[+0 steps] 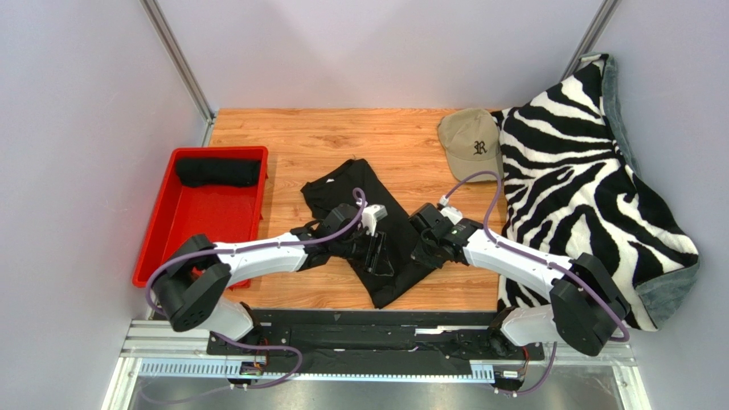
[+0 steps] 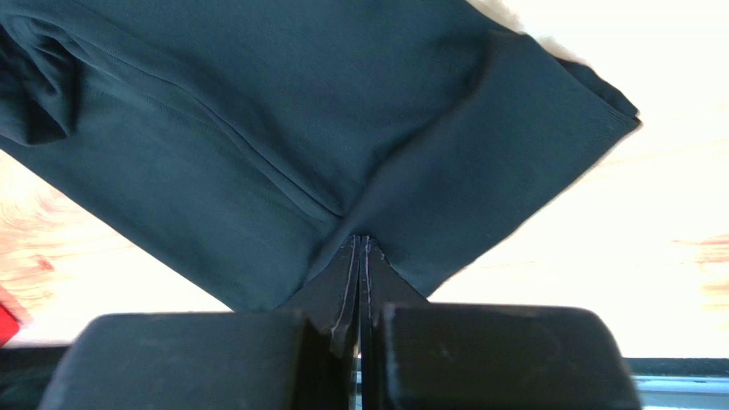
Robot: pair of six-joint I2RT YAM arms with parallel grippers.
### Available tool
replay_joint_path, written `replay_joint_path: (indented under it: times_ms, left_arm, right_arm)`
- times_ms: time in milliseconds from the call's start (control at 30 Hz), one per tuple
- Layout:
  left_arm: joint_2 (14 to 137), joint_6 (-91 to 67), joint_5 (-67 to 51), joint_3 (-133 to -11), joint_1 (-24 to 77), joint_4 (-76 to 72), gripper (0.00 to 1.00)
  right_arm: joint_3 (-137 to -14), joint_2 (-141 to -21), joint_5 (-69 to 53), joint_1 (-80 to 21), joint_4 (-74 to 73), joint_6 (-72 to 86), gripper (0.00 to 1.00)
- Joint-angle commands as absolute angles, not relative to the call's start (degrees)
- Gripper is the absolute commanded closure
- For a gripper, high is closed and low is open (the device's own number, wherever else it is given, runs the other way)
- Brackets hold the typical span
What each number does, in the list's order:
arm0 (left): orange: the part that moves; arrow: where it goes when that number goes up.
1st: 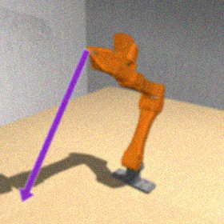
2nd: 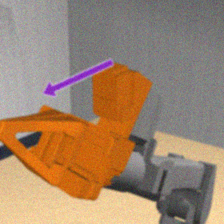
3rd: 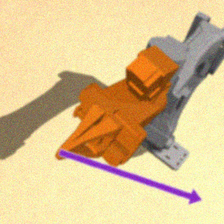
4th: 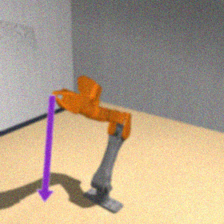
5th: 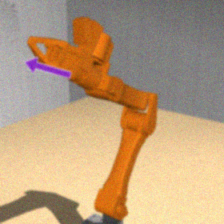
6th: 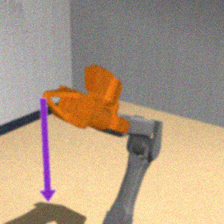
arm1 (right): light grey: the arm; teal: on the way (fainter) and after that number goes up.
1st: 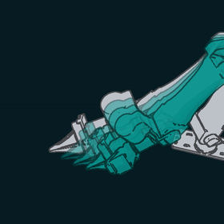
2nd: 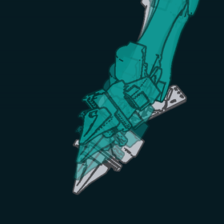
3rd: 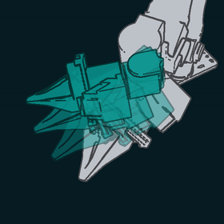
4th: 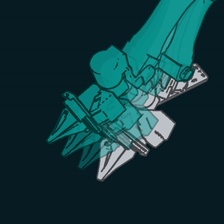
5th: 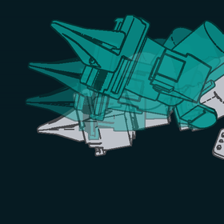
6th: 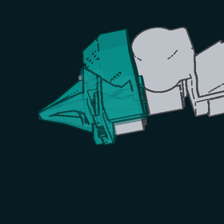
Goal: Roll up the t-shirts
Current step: Roll the T-shirt to the center of the board.
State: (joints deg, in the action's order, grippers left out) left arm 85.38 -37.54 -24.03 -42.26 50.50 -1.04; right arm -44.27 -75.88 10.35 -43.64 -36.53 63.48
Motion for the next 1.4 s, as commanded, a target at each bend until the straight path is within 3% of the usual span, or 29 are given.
replay_joint_path:
  times_ms: [0, 333, 767, 1167, 1367]
  left_arm:
    - [79.28, -33.58, -17.06, -41.66, 51.32, -0.26, 0.47]
    - [79.89, -25.85, -0.11, -45.88, 63.00, 3.78, 0.48]
    - [93.42, -15.74, 20.56, -57.30, 76.46, 6.42, 0.44]
    - [101.86, -11.78, 30.85, -60.56, 79.89, 4.31, 0.44]
    - [104.32, -11.34, 33.31, -60.56, 79.98, 2.73, 0.51]
  right_arm:
    - [-47.55, -78.48, 9.58, -42.63, -35.24, 62.40, 1.00]
    - [-47.64, -83.41, 3.88, -39.20, -33.40, 61.87, 1.00]
    - [-47.81, -87.36, -3.78, -35.68, -31.55, 60.29, 1.00]
    - [-47.20, -88.15, -6.06, -34.37, -30.76, 60.03, 1.00]
    - [-47.29, -87.54, -6.50, -33.84, -30.94, 60.03, 1.00]
